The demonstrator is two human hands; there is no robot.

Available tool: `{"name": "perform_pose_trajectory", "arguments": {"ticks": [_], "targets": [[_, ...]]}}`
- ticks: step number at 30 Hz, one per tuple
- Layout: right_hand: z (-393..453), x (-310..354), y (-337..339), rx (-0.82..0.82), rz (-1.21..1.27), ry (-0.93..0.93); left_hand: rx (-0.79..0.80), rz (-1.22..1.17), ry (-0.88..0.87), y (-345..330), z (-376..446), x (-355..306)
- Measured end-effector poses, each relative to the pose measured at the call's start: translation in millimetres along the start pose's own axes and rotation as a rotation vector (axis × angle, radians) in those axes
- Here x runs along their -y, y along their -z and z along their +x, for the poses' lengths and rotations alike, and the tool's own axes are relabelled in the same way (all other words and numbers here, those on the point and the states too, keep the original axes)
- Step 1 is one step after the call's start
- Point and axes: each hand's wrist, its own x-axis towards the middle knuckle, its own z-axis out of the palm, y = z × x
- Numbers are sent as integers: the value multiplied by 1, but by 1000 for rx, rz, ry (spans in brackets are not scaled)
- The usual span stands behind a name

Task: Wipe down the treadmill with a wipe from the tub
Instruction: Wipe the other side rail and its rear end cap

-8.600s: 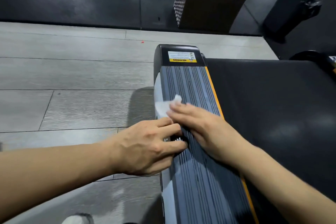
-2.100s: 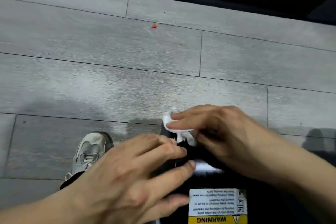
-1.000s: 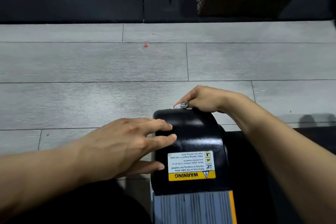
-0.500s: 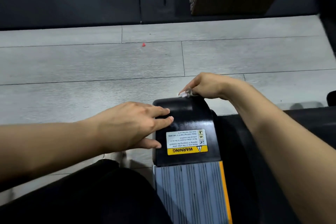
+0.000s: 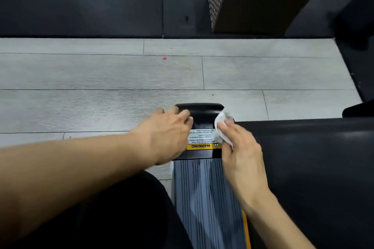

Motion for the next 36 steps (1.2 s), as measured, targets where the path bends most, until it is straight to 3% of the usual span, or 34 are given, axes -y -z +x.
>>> {"name": "perform_pose_trajectory", "arguments": {"ticks": [3,7,10,13,16,18,21,26,28,30,32,33,36], "targets": [[-22,-3,3,25,-2,36,59,-80,87,2,-6,-16],[-8,-8,5,110,12,114,251,-129,17,1,-22,4],[19,3,-4,159,-1,155,270,-339,-2,0,-22,20],[33,14,-19,152,-6,194,145,-671,41,-7,-21,29],[36,18,-21,133,-2,210,-117,-969,225,-19,-27,37],[40,26,-16,174,16,200,-257,-1048,293,-25,-30,46],[53,48,-14,160,101,243,-353,-1098,242,-25,-23,55],[61,76,-30,41,303,242,-394,-1281,220,-30,-10,59],[58,75,-34,90,296,259,-321,-1240,204,-31,-12,67],[57,69,-33,261,253,341,-263,-1082,219,-31,-16,76],[60,56,-26,454,122,409,-274,-975,317,-38,-16,84],[62,47,-22,469,14,422,-295,-963,405,-44,-15,86],[62,27,-22,266,-226,395,-387,-1113,721,-73,-1,77]]}}
